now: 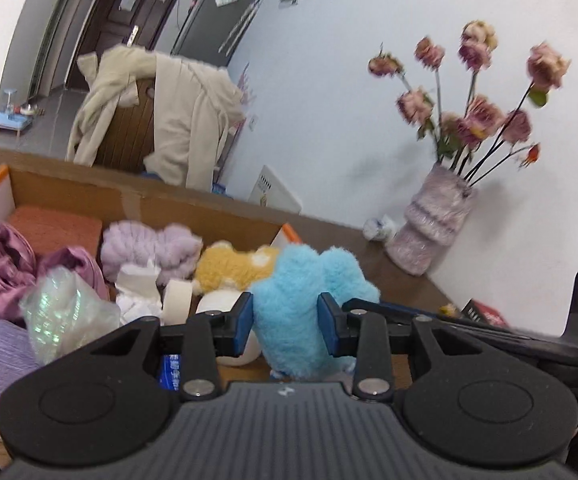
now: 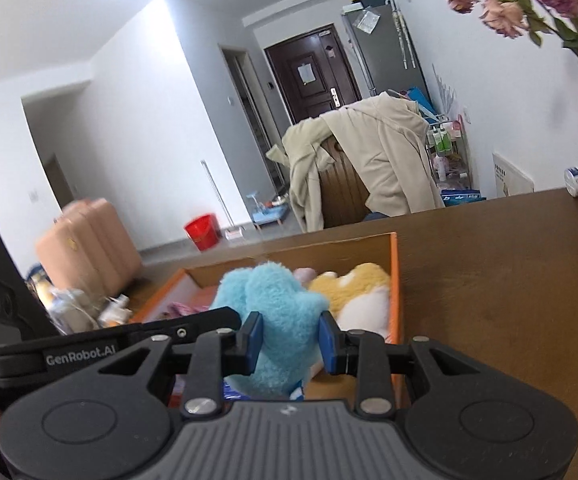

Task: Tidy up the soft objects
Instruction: 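Carry the light-blue plush into the box and open both tools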

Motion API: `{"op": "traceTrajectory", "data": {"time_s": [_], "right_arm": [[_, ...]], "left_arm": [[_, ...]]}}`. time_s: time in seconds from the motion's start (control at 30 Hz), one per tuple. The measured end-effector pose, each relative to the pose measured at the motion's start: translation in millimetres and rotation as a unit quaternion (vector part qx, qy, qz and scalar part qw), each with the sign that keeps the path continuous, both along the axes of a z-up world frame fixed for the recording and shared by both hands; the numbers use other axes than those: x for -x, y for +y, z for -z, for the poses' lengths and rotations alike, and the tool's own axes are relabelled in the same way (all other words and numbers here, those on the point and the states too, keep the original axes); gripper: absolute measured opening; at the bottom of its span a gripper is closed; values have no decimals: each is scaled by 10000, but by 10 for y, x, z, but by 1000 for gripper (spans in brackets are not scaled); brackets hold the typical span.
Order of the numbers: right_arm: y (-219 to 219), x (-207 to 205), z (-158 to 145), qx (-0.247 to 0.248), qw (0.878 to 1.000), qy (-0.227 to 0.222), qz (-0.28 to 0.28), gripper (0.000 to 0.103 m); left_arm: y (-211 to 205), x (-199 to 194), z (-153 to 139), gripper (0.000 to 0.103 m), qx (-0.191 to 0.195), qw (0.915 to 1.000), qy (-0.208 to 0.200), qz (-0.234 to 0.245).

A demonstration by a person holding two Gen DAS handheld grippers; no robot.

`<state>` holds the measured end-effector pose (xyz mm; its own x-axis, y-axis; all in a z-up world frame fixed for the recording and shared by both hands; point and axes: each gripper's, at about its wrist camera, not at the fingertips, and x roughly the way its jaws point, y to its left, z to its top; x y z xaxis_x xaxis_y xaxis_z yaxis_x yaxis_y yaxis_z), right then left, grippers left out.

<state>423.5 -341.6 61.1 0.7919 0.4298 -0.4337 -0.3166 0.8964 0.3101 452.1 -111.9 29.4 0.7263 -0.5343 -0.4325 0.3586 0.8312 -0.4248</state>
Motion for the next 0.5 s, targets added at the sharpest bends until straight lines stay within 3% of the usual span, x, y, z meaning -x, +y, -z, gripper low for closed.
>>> {"op": "traceTrajectory", "data": {"time_s": [0.03, 0.07, 0.13, 0.2, 0.23, 0.37, 0.5], "right_arm": [[26, -54, 28, 183, 9998, 17, 3, 29], [68, -88, 69, 440, 9990, 94, 28, 28], [138, -102, 144, 800, 9962, 353, 22, 21], [179, -84, 173, 680, 9956, 576, -285, 16], [203, -58, 173, 732, 9952, 577, -301, 8], [225, 26, 132, 978, 9937, 518, -154, 12], [150, 52, 73, 925, 9947, 455, -53, 12]], "left_arm": [[-12, -24, 57, 34, -3, 9999, 102, 58], [-35, -35, 116, 26, -4, 9996, 181, 196], [-108, -8, 180, 22, -110, 9983, 280, 509], [-175, 80, 194, 20, -215, 9978, 193, 598], [-184, 93, 201, 20, -225, 9977, 194, 612], [-147, 113, 176, 21, -373, 9976, 181, 558], [-26, 175, 66, 22, -425, 9982, 88, 402]]}}
